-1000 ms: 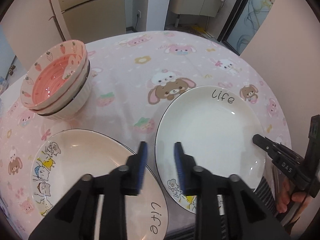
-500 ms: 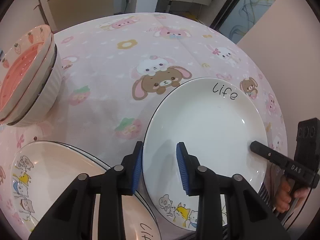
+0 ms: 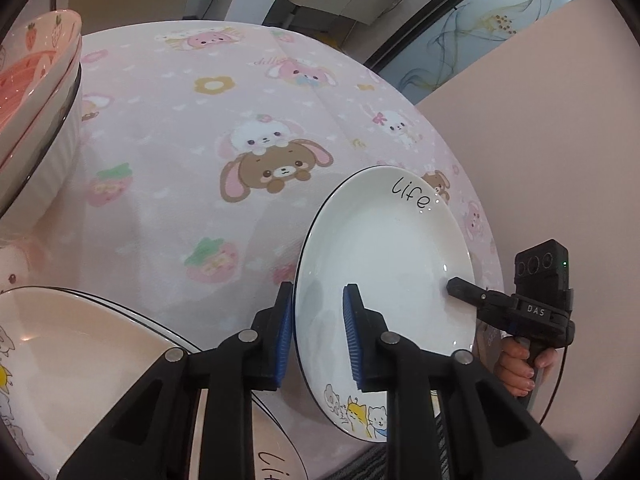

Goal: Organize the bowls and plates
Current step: 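Lift the 'life' plates with both tools toward the cartoon-rim plate stack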

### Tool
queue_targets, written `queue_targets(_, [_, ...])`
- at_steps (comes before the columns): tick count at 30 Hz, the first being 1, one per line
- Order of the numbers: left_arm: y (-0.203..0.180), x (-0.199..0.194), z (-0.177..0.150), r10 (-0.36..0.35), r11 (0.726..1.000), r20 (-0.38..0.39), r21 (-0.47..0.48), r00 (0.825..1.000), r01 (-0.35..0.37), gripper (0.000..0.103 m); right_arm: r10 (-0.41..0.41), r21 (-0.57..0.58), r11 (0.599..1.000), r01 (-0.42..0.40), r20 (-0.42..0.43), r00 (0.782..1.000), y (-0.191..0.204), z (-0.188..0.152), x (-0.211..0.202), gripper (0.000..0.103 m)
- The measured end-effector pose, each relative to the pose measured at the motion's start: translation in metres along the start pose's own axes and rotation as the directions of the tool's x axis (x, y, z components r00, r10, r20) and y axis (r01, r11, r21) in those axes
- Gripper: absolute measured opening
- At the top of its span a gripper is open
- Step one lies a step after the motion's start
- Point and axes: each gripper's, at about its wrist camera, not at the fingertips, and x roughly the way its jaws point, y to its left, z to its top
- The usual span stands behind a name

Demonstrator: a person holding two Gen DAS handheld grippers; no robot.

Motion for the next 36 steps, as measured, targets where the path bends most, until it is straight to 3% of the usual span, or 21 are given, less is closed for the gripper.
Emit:
queue_targets(8, [-0.003, -0.004, -0.002, 0.024, 0.999, 0.0, -0.034, 1.0, -0.024, 0.01, -0.01, 0.027, 1.0, 0.01, -0.001, 1.0, -0.001, 0.005, -0.011, 0.013])
queue_targets(14, [-0.005, -0.024, -0.002, -0.031, 0.998, 0.032, -0.056, 0.999, 0.033, 0.007, 0.027, 0.013, 1.0, -0.027, 0.021, 0.999, 0.014, 0.008, -0.029, 0.014])
queue_targets(19, [-0.007, -0.046, -0.005, -0.036, 0.998, 0.065, -0.055, 0.997, 0.04, 0.007, 0.001, -0.033, 0.999, 0.0, 0.029, 1.0, 0.04, 0.005, -0.031, 0.014])
queue_targets(21, [-0.004, -0.056, -0.008, -0.043, 0.997, 0.079, -0.061, 0.996, 0.048, 0.007, -0.043, -0.07, 0.996, 0.045, 0.032, 0.999, 0.055, 0.001, -0.028, 0.014])
queue_targets(25, [0.01, -0.078, -0.017, -0.029, 0.996, 0.113, -0.087, 0.993, 0.038, 0.007, -0.005, -0.083, 0.997, 0.004, -0.007, 1.0, 0.076, -0.005, -0.016, 0.014])
queue_targets(36, [0.06, -0.138, -0.053, 0.012, 0.988, 0.194, -0.152, 0.981, 0.018, 0.007, -0.037, -0.207, 0.978, 0.018, -0.089, 0.995, 0.148, -0.031, 0.033, 0.015])
